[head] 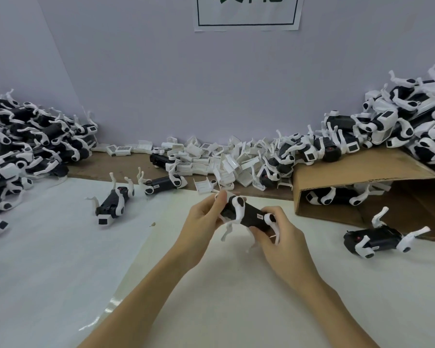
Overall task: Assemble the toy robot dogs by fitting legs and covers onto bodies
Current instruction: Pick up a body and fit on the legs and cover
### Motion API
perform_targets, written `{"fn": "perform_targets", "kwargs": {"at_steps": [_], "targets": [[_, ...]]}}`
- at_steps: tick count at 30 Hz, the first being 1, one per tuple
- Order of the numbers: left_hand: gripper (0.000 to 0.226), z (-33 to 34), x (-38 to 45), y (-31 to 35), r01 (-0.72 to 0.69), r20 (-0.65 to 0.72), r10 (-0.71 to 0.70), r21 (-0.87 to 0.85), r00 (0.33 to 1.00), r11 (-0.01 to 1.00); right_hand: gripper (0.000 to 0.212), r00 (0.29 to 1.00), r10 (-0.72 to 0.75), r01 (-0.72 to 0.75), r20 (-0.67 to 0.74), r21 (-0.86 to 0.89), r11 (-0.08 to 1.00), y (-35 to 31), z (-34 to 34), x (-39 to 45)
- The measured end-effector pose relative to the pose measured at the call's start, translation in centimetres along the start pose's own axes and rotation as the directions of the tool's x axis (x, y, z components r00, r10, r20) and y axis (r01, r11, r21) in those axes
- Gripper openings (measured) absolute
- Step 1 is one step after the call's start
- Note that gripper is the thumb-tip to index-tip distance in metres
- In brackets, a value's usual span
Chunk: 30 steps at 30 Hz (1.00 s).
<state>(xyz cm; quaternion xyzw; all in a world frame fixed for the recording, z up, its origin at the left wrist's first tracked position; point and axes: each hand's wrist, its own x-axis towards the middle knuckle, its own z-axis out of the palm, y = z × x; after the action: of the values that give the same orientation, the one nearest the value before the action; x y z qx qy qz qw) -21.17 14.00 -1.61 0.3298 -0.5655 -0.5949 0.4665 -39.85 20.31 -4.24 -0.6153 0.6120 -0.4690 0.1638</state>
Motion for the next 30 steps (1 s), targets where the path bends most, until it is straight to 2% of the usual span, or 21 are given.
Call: {"fn": "perform_targets", "kwargs": {"at_steps": [1, 3, 6, 8, 10, 12, 14, 16, 18, 20, 22, 24, 26, 28, 30], "targets": [[0.058, 0.0, -0.2, -0.1, 0.001, -0.012, -0.001, -0.028, 1.0, 1.0, 0.025, 1.0, 0.013, -0.014, 0.017, 0.065, 0.998, -0.1, 0.0, 0.1], [0.056, -0.3, -0.2, -0.2, 0.015, 0.049, -0.008, -0.146, 0.999, 0.989, 0.022, 0.985, 0.108, -0.144, 0.132, 0.302, 0.942, -0.8, 0.0, 0.3], [0.06, -0.1, 0.5, 0.3, 0.067, 0.089, -0.046, -0.257, 0.995, 0.964, 0.049, 0.932, 0.173, -0.34, 0.317, 0.609, 0.717, -1.1, -0.2, 0.3], [0.065, 0.1, 1.2, 0.6, 0.098, 0.056, -0.084, -0.343, 0.995, 0.934, 0.054, 0.932, 0.151, -0.35, 0.331, 0.7, 0.623, -1.3, -0.2, 0.2], [0.057, -0.4, 1.2, 0.6, 0.063, 0.025, -0.059, -0.304, 0.998, 0.951, 0.056, 0.946, 0.154, -0.32, 0.285, 0.752, 0.577, -1.4, -0.1, 0.2], [0.059, -1.2, 0.7, 0.7, -0.012, -0.05, 0.002, -0.194, 0.999, 0.981, 0.064, 0.963, 0.148, -0.265, 0.224, 0.717, 0.645, -1.2, -0.3, 0.3], [0.072, -1.5, 0.1, 0.7, -0.035, -0.157, 0.014, -0.134, 0.987, 0.99, 0.074, 0.978, 0.057, -0.165, 0.2, 0.582, 0.796, -1.3, -0.2, -0.1], [0.078, -1.3, 0.0, 0.5, -0.054, -0.245, 0.021, -0.129, 0.969, 0.99, 0.07, 0.975, -0.033, -0.069, 0.219, 0.443, 0.894, -1.4, 0.4, -0.7], [0.078, -1.0, 0.1, 0.5, -0.104, -0.365, 0.063, -0.094, 0.929, 0.99, 0.067, 0.971, -0.113, 0.046, 0.21, 0.302, 0.952, -1.7, 1.2, -1.3], [0.078, -1.4, 0.2, 0.5, -0.172, -0.459, 0.079, -0.165, 0.885, 0.971, 0.066, 0.965, -0.188, 0.147, 0.185, 0.213, 0.966, -2.2, 1.9, -1.8], [0.078, -2.1, 0.4, 0.9, -0.204, -0.462, 0.037, -0.318, 0.886, 0.926, 0.067, 0.953, -0.255, 0.235, 0.165, 0.135, 0.963, -2.9, 2.7, -2.3], [0.08, -3.0, 0.4, 1.3, -0.198, -0.411, 0.034, -0.362, 0.911, 0.911, 0.068, 0.948, -0.276, 0.268, 0.157, 0.072, 0.961, -3.5, 3.4, -2.7], [0.083, -3.6, 0.2, 1.8, -0.184, -0.322, 0.064, -0.356, 0.944, 0.916, 0.068, 0.961, -0.228, 0.215, 0.159, 0.094, 0.972, -4.0, 3.6, -2.7], [0.082, -3.7, 0.2, 2.1, -0.174, -0.249, 0.096, -0.311, 0.964, 0.934, 0.066, 0.977, -0.155, 0.126, 0.145, 0.192, 0.973, -4.3, 3.5, -2.2], [0.073, -3.6, 0.5, 1.8, -0.202, -0.284, 0.144, -0.186, 0.948, 0.962, 0.058, 0.981, -0.104, 0.052, 0.162, 0.299, 0.953, -4.4, 3.6, -1.6]]}}
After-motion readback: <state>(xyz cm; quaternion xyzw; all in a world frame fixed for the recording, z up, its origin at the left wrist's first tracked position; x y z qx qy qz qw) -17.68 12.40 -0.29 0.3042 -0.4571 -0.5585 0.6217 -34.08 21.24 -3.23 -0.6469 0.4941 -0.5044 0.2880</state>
